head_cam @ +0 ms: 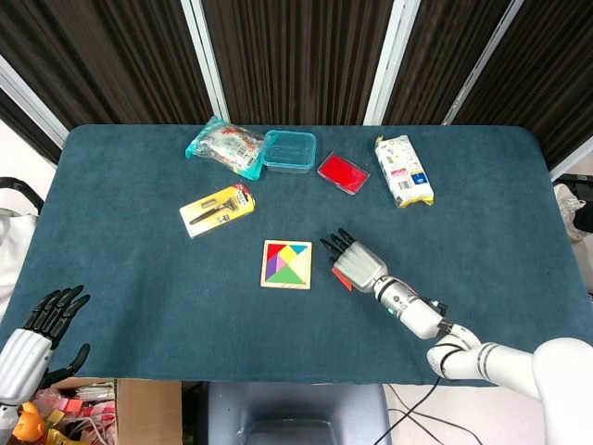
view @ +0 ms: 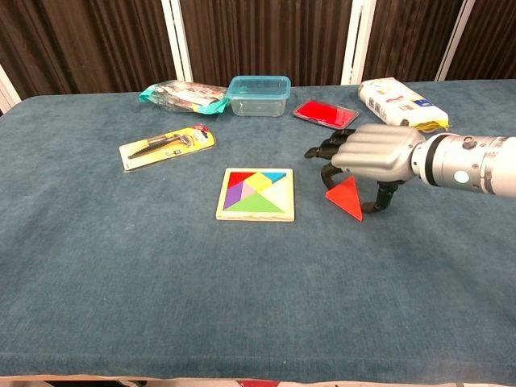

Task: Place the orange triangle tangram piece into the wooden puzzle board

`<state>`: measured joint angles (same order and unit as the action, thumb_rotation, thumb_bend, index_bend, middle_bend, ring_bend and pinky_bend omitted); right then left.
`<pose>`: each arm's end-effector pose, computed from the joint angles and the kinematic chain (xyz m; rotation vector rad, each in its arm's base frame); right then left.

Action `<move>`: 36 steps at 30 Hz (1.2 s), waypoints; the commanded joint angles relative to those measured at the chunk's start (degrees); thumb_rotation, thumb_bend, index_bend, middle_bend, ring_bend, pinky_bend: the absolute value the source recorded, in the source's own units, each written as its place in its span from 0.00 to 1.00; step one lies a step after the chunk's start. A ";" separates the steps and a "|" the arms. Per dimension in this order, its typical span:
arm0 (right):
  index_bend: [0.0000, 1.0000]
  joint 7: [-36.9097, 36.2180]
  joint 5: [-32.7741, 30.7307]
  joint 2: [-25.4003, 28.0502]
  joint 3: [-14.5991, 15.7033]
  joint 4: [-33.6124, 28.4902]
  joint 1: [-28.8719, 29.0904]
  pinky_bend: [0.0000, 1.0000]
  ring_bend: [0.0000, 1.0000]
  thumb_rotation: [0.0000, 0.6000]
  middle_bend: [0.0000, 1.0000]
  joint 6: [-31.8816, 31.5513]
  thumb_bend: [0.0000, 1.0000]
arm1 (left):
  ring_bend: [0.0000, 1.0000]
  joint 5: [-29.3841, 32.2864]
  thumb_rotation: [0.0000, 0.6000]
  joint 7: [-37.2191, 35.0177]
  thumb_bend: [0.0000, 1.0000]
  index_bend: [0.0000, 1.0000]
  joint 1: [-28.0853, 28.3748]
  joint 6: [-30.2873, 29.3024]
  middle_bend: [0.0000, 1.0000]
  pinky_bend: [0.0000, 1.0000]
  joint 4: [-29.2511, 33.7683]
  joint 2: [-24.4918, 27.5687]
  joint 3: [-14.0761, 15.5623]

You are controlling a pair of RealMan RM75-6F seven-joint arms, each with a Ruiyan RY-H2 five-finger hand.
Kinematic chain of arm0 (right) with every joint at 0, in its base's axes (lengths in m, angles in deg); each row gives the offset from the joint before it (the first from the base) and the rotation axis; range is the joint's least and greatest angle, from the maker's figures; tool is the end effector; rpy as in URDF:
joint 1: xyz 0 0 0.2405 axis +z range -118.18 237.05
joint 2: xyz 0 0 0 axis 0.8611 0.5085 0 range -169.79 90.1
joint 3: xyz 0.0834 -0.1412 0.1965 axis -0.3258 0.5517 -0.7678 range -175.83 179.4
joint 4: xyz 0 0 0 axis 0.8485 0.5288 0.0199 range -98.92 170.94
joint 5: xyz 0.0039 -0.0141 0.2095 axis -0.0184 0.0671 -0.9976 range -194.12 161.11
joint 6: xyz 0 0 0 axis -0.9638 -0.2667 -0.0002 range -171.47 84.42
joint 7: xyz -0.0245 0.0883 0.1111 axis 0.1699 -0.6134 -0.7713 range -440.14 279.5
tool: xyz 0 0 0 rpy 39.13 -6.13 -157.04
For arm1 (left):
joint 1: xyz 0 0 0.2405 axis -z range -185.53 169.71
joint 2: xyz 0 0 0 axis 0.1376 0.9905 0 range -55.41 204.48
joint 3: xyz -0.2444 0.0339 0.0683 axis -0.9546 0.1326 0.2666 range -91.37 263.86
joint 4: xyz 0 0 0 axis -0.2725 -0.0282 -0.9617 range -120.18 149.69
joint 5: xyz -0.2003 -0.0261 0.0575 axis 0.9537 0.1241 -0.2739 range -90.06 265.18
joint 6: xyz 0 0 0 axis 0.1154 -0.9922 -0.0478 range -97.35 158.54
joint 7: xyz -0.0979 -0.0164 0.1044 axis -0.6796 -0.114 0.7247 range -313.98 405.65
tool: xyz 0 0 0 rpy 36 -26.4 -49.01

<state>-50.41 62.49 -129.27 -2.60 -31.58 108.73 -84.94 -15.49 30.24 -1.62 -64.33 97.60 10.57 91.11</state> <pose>-0.1715 -0.3759 -0.0346 2.2306 -0.2761 0.5000 -0.3007 0.1562 0.1598 -1.6280 -0.8732 -1.1730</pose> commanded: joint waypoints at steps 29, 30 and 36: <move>0.57 25.98 -21.02 -11.46 -7.19 -1.44 8.18 0.00 0.00 1.00 0.00 -7.42 0.44 | 0.00 -1.22 1.00 -0.65 0.46 0.00 0.16 -0.46 0.00 0.09 -0.49 0.24 0.60; 0.57 26.12 -21.37 -11.59 -7.09 -1.28 8.32 0.00 0.00 1.00 0.00 -7.31 0.44 | 0.00 -1.21 1.00 -0.61 0.46 0.00 0.17 -0.43 0.00 0.09 -0.50 0.22 0.61; 0.57 27.17 -22.66 -12.31 -6.21 -0.23 9.12 0.00 0.00 1.00 0.00 -7.32 0.44 | 0.00 -1.23 1.00 -0.54 0.46 0.00 0.29 -0.28 0.00 0.09 -0.48 0.23 0.60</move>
<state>-23.32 39.88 -141.53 -8.88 -31.87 117.78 -92.23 -16.73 29.69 -1.38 -64.65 97.08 10.79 91.74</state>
